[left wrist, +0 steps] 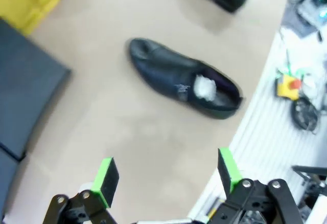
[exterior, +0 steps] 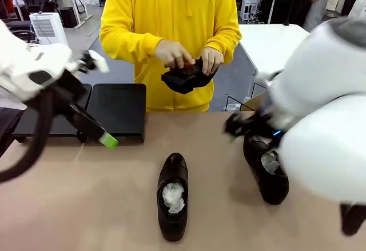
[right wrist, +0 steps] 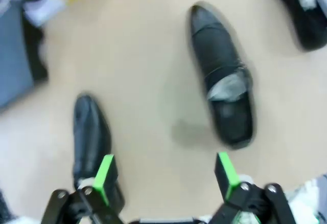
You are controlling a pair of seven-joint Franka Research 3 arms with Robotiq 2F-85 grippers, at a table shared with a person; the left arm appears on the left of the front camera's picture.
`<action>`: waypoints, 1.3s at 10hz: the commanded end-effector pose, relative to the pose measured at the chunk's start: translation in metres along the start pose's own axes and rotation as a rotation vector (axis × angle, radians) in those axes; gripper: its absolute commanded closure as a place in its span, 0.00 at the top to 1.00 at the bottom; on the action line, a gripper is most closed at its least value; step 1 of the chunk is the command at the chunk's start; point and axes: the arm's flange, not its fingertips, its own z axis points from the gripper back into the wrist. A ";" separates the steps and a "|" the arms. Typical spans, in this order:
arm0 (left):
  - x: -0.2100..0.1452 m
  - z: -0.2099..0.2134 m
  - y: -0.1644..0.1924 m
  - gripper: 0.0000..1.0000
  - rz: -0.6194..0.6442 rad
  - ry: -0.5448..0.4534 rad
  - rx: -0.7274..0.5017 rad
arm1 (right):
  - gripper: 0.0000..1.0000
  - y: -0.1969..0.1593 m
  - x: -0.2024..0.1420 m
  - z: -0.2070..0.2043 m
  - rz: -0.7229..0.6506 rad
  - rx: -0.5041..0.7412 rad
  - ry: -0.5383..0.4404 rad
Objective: Organize the shoes by placing them on the stand.
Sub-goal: Place the Shoe from the middle of the table onto the Shoes Stand.
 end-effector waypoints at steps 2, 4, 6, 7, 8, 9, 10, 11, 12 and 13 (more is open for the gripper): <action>0.015 -0.018 -0.062 1.00 0.154 0.128 0.112 | 1.00 -0.067 0.029 0.002 -0.231 -0.120 -0.054; 0.040 -0.048 -0.093 1.00 0.276 0.232 0.179 | 1.00 -0.030 0.030 0.015 -0.104 -0.027 -0.037; 0.054 -0.088 -0.112 1.00 0.383 0.271 0.157 | 1.00 -0.030 0.030 0.015 -0.104 -0.027 -0.037; 0.058 -0.109 -0.118 1.00 0.443 0.247 0.109 | 1.00 -0.030 0.030 0.015 -0.104 -0.027 -0.037; 0.055 -0.123 -0.119 1.00 0.465 0.235 0.095 | 1.00 -0.030 0.030 0.015 -0.104 -0.027 -0.037; 0.047 -0.113 -0.104 1.00 0.449 0.141 0.033 | 1.00 -0.030 0.030 0.015 -0.104 -0.027 -0.037; 0.049 -0.115 -0.120 1.00 0.425 0.278 0.128 | 1.00 -0.030 0.030 0.015 -0.104 -0.027 -0.037; 0.049 -0.115 -0.120 1.00 0.425 0.278 0.128 | 1.00 -0.030 0.030 0.015 -0.104 -0.027 -0.037; 0.054 -0.123 -0.115 1.00 0.454 0.234 0.088 | 1.00 -0.030 0.030 0.015 -0.104 -0.027 -0.037; 0.062 -0.123 -0.124 1.00 0.534 0.265 0.094 | 1.00 -0.030 0.030 0.015 -0.104 -0.027 -0.037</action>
